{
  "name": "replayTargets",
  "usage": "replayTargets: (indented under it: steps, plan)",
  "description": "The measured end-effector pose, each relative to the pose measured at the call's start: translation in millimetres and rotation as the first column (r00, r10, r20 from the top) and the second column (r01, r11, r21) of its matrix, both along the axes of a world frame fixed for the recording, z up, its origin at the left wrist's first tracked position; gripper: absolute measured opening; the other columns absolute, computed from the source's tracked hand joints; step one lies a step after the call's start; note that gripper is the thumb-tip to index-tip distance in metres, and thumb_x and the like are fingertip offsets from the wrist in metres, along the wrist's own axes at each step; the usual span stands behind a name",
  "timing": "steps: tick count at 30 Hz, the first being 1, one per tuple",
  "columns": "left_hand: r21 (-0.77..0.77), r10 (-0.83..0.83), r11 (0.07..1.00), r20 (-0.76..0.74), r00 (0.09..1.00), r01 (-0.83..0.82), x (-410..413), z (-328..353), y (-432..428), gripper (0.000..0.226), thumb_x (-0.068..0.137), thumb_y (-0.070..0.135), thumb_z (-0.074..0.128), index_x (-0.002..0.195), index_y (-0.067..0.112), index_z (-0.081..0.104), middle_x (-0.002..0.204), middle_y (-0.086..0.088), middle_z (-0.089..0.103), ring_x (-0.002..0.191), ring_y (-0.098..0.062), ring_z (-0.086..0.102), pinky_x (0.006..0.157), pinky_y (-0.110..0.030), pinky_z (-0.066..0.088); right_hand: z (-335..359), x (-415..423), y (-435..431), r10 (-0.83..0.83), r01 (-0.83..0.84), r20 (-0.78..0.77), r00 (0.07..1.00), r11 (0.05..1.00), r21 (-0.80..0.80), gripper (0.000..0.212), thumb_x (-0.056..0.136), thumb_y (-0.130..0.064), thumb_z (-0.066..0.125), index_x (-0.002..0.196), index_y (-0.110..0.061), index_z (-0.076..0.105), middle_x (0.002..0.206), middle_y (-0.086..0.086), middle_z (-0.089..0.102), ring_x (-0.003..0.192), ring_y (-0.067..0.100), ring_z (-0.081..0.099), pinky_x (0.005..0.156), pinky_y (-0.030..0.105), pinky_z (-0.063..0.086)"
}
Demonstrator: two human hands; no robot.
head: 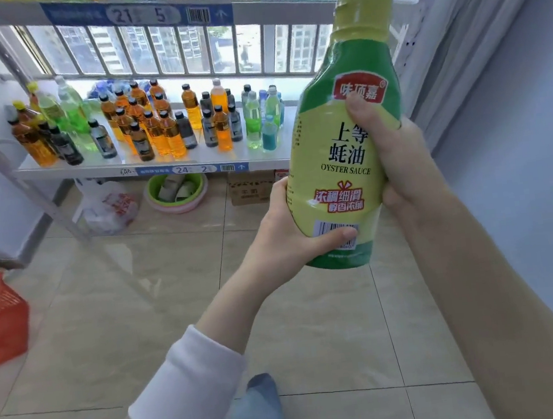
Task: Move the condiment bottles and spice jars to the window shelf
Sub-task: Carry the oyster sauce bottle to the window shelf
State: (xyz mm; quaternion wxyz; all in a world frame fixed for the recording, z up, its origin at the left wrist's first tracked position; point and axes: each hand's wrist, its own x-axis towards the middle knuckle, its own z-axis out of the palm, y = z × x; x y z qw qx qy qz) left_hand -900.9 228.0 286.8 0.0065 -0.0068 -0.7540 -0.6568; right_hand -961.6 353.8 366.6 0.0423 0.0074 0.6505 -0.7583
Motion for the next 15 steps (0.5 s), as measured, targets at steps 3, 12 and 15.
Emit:
replayTargets:
  steps: [3, 12, 15]
  plan:
    - [0.004, -0.009, 1.000, 0.014, 1.000, 0.009, -49, 0, -22, 0.094, 0.047, 0.048, 0.082, 0.125, 0.023, 0.036, 0.109, 0.012, 0.062, 0.104, -0.006, 0.061, 0.088, -0.039, 0.053, 2, -48, -20, -0.016, 0.016, 0.006, 1.000, 1.000, 0.018, 0.082, 0.051, -0.047, 0.080, 0.119, -0.007, 0.056, 0.101, 0.010, 0.072, 0.088, 0.024, 0.071, 0.076, 0.041, 0.058]
    - [0.023, -0.043, 0.999, 0.088, 0.995, 0.041, -180, -22, -27, 0.092, 0.047, 0.048, 0.082, 0.124, 0.024, 0.037, 0.109, 0.012, 0.062, 0.104, -0.006, 0.061, 0.089, -0.040, 0.052, -21, -179, -25, -0.025, 0.025, 0.065, 0.998, 1.000, 0.007, 0.067, 0.067, -0.035, 0.078, 0.121, -0.004, 0.055, 0.101, 0.012, 0.071, 0.087, 0.025, 0.071, 0.069, 0.034, 0.058]
    - [-0.001, -0.045, 0.999, 0.087, 0.995, 0.046, -234, -23, -20, 0.090, 0.047, 0.049, 0.082, 0.122, 0.025, 0.038, 0.109, 0.011, 0.063, 0.104, -0.005, 0.061, 0.089, -0.039, 0.052, -24, -233, -17, -0.034, 0.035, 0.054, 0.998, 0.999, -0.017, 0.065, 0.063, -0.035, 0.076, 0.118, -0.006, 0.057, 0.097, 0.010, 0.073, 0.085, 0.025, 0.071, 0.067, 0.034, 0.058]
